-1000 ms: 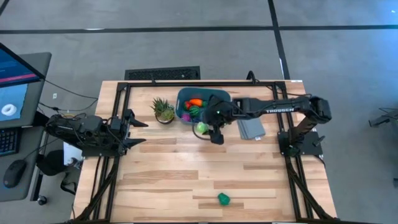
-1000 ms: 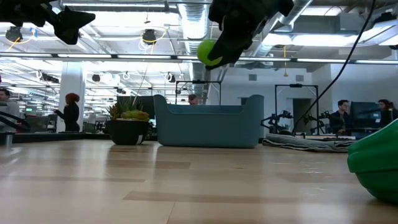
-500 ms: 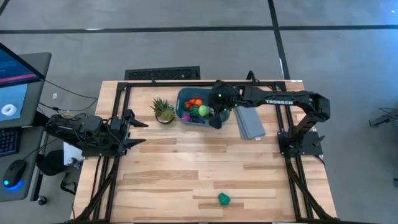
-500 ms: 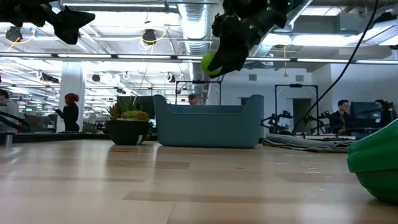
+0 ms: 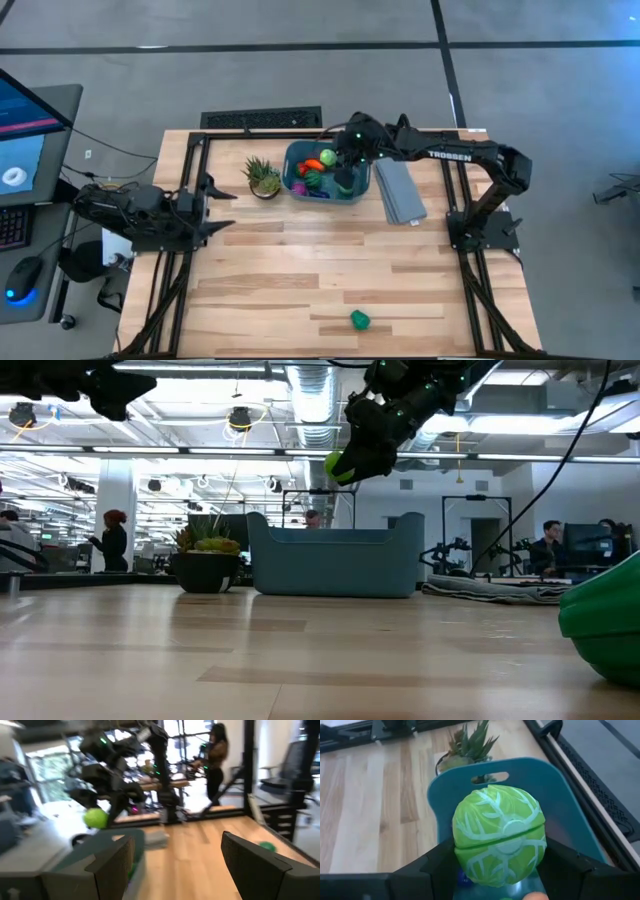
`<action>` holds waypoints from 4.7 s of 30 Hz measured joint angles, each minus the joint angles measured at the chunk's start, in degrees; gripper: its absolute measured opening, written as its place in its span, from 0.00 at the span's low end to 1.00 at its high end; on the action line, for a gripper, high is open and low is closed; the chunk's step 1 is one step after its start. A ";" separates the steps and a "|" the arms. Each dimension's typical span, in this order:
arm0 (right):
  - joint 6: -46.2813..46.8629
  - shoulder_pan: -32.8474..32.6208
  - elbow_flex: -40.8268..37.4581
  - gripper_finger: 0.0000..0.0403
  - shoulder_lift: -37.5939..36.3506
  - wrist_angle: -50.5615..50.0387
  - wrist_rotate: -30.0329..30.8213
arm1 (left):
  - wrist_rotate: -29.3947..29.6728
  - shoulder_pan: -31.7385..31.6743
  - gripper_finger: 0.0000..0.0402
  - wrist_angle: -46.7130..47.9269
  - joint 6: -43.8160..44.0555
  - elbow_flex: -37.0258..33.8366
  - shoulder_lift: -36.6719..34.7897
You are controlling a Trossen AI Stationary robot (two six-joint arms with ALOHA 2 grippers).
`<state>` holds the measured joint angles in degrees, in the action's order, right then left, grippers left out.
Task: Pick and placing Produce into tupperware
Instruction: Put the cabbage into the blue bin, then put the bell pepper into the blue bin
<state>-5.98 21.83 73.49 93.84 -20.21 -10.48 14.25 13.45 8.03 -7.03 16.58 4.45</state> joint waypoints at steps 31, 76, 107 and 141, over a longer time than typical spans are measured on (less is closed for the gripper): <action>4.55 2.07 -0.31 0.63 5.49 6.47 -0.02 | -17.27 -12.46 0.72 -25.48 3.01 -15.35 -4.38; 10.63 1.44 -7.65 0.63 10.49 12.99 0.20 | -18.22 -17.00 0.72 -20.73 4.48 -15.78 -4.22; 8.55 -0.38 -7.61 0.91 9.94 12.68 -3.16 | -17.94 -17.00 0.72 -20.42 4.44 -15.76 -4.22; 16.70 -32.03 -7.56 0.84 -13.77 -22.00 1.79 | -18.44 -16.98 0.72 -18.93 6.53 -15.76 -4.22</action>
<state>10.71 -10.20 65.93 80.07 -42.22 -8.69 -4.19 -3.53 -10.90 -0.50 0.82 0.23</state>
